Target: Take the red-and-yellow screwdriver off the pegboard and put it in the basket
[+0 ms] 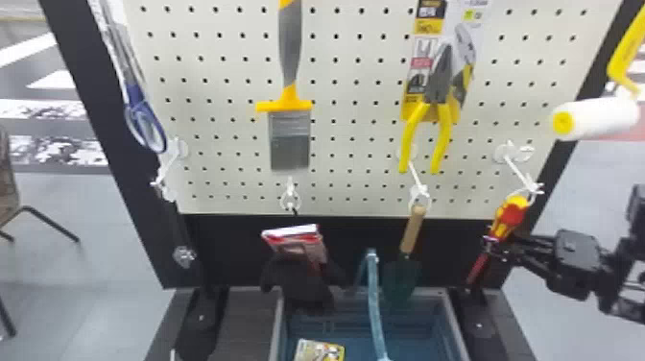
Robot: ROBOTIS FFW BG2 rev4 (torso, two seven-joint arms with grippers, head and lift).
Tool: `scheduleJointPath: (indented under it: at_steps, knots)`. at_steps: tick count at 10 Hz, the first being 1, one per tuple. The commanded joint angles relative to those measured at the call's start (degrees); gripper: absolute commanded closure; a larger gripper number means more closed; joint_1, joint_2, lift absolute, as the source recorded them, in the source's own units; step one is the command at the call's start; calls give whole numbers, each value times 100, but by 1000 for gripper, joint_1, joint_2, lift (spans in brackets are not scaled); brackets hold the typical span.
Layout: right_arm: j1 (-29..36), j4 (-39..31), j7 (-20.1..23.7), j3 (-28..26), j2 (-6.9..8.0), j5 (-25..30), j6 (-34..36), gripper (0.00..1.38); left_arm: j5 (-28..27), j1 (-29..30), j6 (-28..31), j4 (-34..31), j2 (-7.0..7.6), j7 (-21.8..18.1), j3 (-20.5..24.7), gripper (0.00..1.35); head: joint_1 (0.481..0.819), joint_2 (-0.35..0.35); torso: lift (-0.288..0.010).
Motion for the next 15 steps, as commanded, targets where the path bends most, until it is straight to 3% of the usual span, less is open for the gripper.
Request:
scheduleJointPath:
  at_steps: [1, 6, 10, 15]
  knots:
    - [-10, -13, 0, 0, 0, 0, 1, 1104, 0, -12, -8, 0, -15, 0, 0, 219, 549, 0, -100]
    - [-35, -27, 0, 0, 0, 0, 1, 1104, 0, -24, -8, 0, -15, 0, -9, 219, 549, 0, -100]
    - [150, -744, -26, -18, 35, 62, 177, 1104, 0, -24, 1, 0, -15, 0, -9, 219, 549, 0, -100]
    - [224, -829, -35, -18, 62, 36, 212, 1104, 8, -24, 1, 0, -15, 0, 0, 219, 549, 0, -100]
